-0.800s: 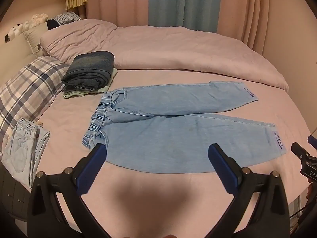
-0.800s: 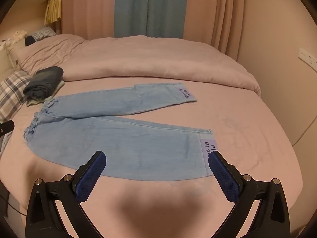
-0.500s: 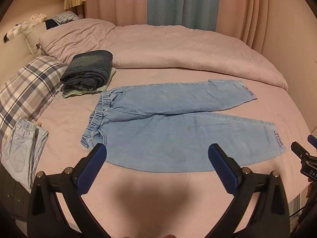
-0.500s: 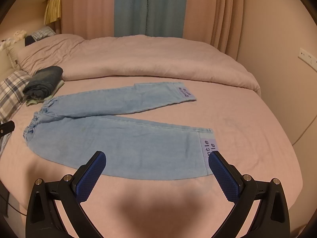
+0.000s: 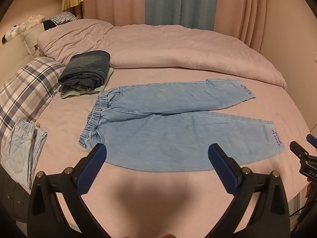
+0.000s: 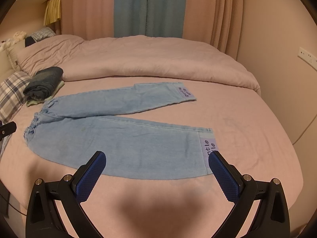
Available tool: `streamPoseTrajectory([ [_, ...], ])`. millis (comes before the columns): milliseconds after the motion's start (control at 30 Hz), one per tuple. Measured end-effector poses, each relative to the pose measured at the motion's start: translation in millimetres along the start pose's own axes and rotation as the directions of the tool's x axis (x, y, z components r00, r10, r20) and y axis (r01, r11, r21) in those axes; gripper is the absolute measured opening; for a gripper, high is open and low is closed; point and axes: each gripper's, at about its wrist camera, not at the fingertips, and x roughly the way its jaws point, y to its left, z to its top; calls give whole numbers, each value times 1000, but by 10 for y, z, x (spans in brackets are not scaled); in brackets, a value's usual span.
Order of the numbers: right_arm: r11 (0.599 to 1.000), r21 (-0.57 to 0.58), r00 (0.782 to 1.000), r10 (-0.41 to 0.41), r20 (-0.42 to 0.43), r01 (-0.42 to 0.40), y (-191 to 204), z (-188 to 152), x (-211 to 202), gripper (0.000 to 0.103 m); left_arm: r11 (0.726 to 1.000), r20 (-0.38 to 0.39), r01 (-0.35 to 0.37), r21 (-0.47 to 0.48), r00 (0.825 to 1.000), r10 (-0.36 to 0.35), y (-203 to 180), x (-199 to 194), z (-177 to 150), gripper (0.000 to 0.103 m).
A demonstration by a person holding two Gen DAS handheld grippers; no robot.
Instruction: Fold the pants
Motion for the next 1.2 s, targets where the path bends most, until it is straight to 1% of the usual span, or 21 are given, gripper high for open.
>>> streamPoseTrajectory([
  [233, 1000, 5, 1000, 6, 9, -6, -1, -8, -14, 103, 1000, 19, 10, -3, 1000, -10, -25, -11, 5, 103],
  [367, 1000, 12, 1000, 13, 16, -14, -4, -8, -20, 103, 1000, 10, 13, -4, 1000, -13, -33, -16, 16, 103],
  [433, 1000, 17, 1000, 18, 21, -18, -4, -6, -19, 103, 1000, 36, 11, 0, 999, -11, -50, -36, 24, 103],
  [533, 1000, 15, 1000, 17, 19, -17, -6, -9, -15, 103, 1000, 45, 18, -5, 999, -18, -80, -60, 37, 103],
  [667, 1000, -4, 1000, 0, -5, 0, -7, -9, 8, 103, 999, -22, 23, -22, 999, -24, -91, -40, 64, 103],
  [733, 1000, 3, 1000, 6, -5, -6, -7, -9, 2, 103, 999, -34, 30, -32, 999, -31, -89, -36, 73, 103],
  [800, 1000, 6, 1000, 9, -6, -9, -7, -13, -1, 103, 996, -48, 60, -61, 997, -63, -71, -47, 80, 103],
  [867, 1000, 7, 1000, 8, -12, -8, 1, -20, 3, 103, 998, -81, 45, -46, 996, -49, -72, -20, 68, 103],
  [967, 1000, 12, 1000, 12, -16, -12, 12, -31, 2, 103, 1000, -77, 15, -6, 997, -16, -100, 4, 38, 103],
  [1067, 1000, 14, 1000, 18, -11, -18, 14, -40, 1, 103, 1000, -61, 10, 4, 998, -9, -90, 10, 19, 103],
  [1100, 1000, 8, 1000, 14, -3, -14, 19, -47, 8, 103, 1000, -58, 8, 4, 998, -8, -82, 13, 12, 103],
  [1133, 1000, -10, 1000, -2, 28, 2, 37, -66, 26, 103, 1000, -57, 9, -1, 998, -9, -74, 15, 12, 103],
  [1200, 1000, -13, 1000, -4, 30, 4, 39, -72, 36, 103, 1000, -59, 1, 0, 998, -1, -70, 24, 6, 103],
])
